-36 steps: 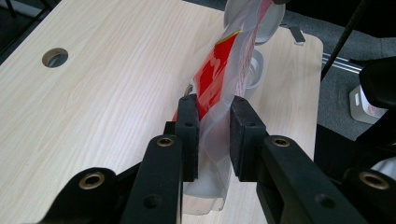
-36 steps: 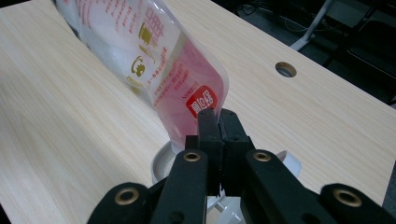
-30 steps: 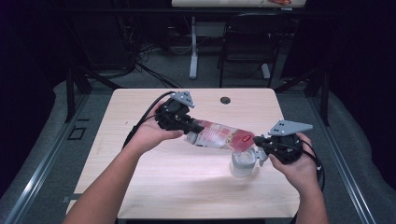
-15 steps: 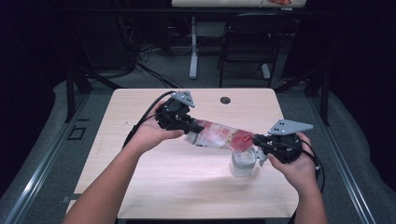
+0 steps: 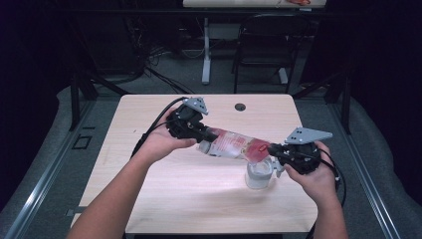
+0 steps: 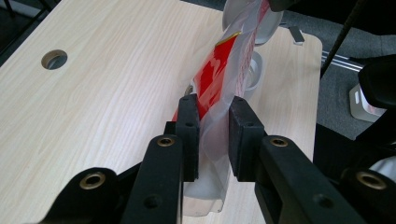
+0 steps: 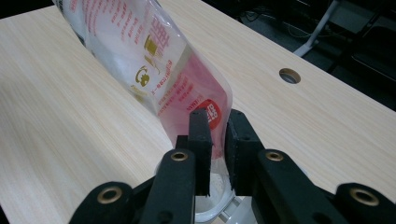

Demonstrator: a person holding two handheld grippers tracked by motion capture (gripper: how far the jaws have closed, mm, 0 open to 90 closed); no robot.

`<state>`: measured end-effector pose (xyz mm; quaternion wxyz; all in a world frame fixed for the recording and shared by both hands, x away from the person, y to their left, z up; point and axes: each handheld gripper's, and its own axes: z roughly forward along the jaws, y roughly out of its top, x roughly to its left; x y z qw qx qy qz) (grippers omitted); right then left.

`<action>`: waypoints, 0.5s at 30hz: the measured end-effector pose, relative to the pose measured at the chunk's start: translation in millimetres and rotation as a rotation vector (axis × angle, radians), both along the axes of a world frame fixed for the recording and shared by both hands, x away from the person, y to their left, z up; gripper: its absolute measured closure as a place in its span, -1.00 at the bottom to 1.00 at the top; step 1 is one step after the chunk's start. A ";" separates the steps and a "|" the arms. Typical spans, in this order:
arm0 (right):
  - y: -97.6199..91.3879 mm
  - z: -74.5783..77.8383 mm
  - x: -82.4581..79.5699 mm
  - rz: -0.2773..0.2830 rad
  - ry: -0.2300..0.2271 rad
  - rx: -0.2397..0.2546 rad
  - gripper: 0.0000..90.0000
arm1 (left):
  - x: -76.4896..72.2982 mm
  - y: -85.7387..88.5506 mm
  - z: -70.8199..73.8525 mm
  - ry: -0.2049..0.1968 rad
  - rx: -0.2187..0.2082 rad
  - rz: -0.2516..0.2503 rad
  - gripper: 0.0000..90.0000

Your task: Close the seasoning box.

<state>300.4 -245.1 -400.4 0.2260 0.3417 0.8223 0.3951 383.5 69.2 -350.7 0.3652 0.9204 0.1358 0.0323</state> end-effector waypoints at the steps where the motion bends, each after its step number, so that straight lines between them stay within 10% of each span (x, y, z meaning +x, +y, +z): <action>1: 0.0 0.0 0.0 0.000 0.000 0.000 0.82 | 0.1 -0.1 0.1 0.000 0.001 0.000 0.71; 15: -0.5 -0.5 5.2 0.007 -0.037 0.057 0.61 | -1.3 -0.3 0.3 -0.005 -0.002 -0.014 0.71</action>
